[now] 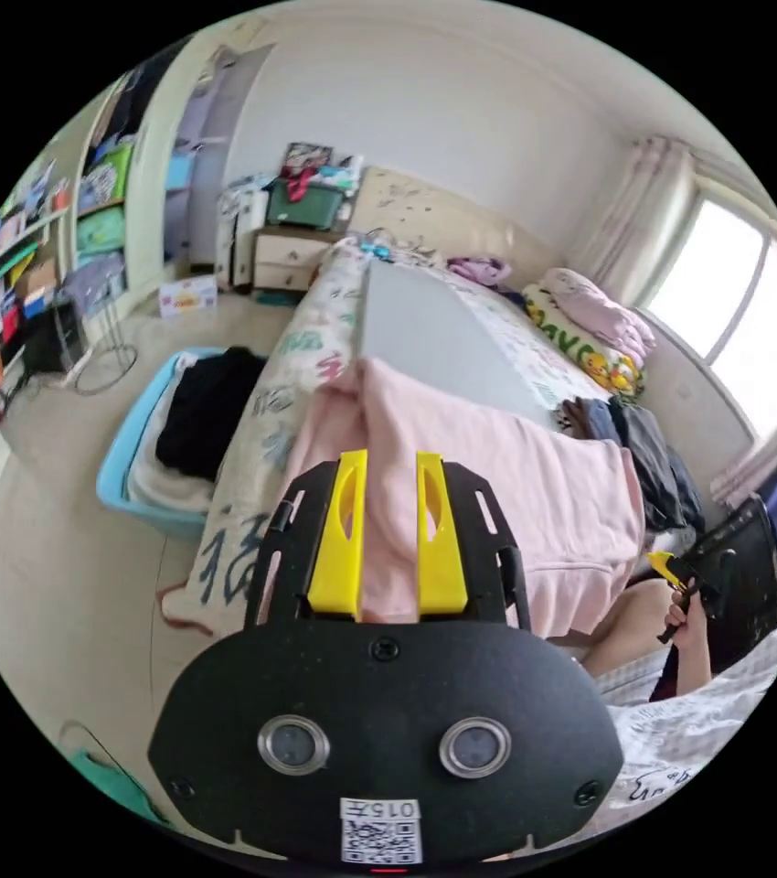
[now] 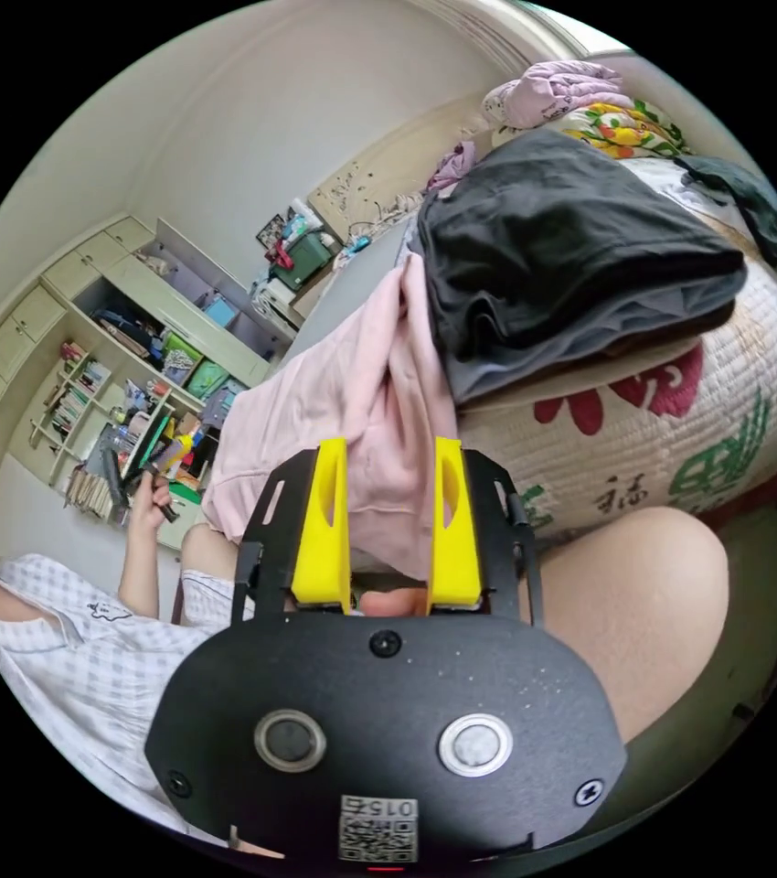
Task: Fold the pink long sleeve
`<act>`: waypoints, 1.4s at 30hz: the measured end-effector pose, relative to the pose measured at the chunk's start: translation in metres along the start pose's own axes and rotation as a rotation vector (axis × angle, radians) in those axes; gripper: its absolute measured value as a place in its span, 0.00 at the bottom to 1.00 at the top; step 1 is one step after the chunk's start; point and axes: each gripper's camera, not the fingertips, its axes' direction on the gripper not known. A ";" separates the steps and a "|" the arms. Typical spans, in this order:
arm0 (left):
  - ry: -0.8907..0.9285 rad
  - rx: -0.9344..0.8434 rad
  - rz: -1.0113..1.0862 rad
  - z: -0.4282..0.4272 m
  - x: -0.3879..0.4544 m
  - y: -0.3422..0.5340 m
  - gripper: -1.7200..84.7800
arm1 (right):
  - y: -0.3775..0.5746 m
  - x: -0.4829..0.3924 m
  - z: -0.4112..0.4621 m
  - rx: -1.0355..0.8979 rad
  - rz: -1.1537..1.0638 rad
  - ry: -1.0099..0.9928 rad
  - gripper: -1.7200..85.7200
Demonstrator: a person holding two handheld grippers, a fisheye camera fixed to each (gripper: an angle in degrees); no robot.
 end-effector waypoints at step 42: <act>0.505 -0.183 0.493 0.193 0.306 -0.230 0.08 | 0.171 0.043 -0.096 0.079 -0.413 0.219 0.05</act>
